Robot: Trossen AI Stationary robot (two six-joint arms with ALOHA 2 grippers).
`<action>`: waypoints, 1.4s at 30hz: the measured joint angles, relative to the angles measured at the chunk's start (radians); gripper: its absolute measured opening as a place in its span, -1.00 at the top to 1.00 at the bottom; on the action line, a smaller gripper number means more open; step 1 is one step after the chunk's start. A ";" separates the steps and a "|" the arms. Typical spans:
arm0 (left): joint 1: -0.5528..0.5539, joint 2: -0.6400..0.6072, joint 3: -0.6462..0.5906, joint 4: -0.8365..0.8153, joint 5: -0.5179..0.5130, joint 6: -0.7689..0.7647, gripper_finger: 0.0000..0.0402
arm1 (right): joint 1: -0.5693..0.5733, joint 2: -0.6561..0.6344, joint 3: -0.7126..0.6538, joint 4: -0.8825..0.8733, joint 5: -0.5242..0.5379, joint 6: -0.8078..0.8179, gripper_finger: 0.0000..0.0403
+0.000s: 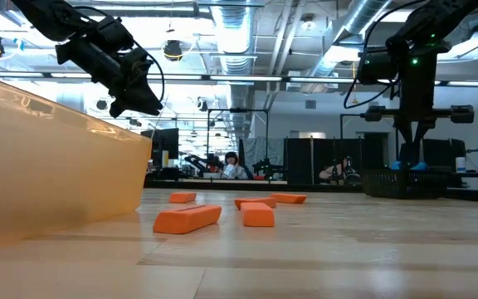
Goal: Pick & Place School Supplies
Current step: Put the blue hole puncher into the top black bin
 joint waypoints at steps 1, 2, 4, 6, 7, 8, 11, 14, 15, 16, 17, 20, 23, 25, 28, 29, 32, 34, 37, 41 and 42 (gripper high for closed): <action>0.000 0.000 0.000 0.000 0.000 0.000 0.54 | -0.007 0.000 0.000 -0.001 0.000 -0.013 1.00; 0.000 0.000 0.000 0.000 0.000 0.000 0.54 | -0.015 0.000 0.000 0.002 0.000 -0.028 1.00; 0.000 0.000 0.000 0.000 0.000 0.000 0.54 | -0.028 0.000 0.000 0.012 -0.003 -0.057 1.00; 0.000 0.000 0.000 0.000 0.000 0.000 0.54 | -0.039 0.000 0.000 0.026 -0.016 -0.084 1.00; 0.000 0.000 0.000 0.000 0.000 0.000 0.54 | -0.044 0.000 0.000 0.032 -0.026 -0.098 1.00; 0.000 0.000 0.000 0.000 0.000 0.000 0.54 | -0.049 0.000 0.000 0.033 -0.033 -0.106 1.00; 0.000 0.000 0.000 0.000 0.000 0.000 0.54 | -0.052 -0.001 -0.025 0.064 -0.050 -0.109 1.00; 0.000 0.000 0.000 0.000 0.000 0.000 0.54 | -0.049 -0.001 -0.095 0.174 -0.112 -0.102 1.00; 0.000 0.000 0.000 0.000 0.000 0.000 0.54 | -0.046 -0.001 -0.119 0.209 -0.131 -0.097 1.00; 0.000 0.000 0.000 0.000 0.000 0.000 0.54 | -0.041 0.000 -0.141 0.240 -0.141 -0.082 1.00; 0.000 0.000 0.000 0.000 0.000 0.000 0.54 | -0.034 -0.001 -0.159 0.271 -0.143 -0.062 1.00; 0.000 0.000 0.000 0.000 0.000 0.001 0.54 | -0.009 -0.002 -0.190 0.295 -0.141 -0.021 1.00; 0.000 0.000 0.000 0.000 0.000 0.000 0.54 | 0.007 -0.001 -0.196 0.280 -0.147 -0.026 1.00; 0.000 0.000 0.000 0.000 0.000 0.000 0.54 | 0.013 -0.001 -0.196 0.280 -0.148 -0.027 1.00; 0.000 0.000 0.000 0.000 0.000 0.000 0.54 | 0.011 -0.001 -0.196 0.284 -0.170 -0.049 1.00; 0.000 0.000 0.000 0.000 0.000 0.000 0.54 | 0.008 -0.001 -0.196 0.286 -0.188 -0.061 1.00; 0.000 0.000 0.000 0.000 0.000 0.000 0.54 | 0.010 -0.001 -0.214 0.330 -0.240 -0.080 1.00; 0.000 0.000 0.000 0.000 0.000 0.000 0.54 | 0.017 -0.002 -0.238 0.395 -0.276 -0.080 1.00; 0.000 0.000 0.000 -0.001 0.000 0.000 0.54 | 0.033 -0.003 -0.265 0.464 -0.314 -0.071 1.00; 0.000 0.000 0.000 -0.001 0.000 0.000 0.54 | 0.052 -0.015 -0.263 0.460 -0.317 -0.046 1.00; 0.000 0.000 0.000 -0.001 0.000 0.000 0.54 | 0.057 -0.018 -0.257 0.453 -0.321 -0.051 1.00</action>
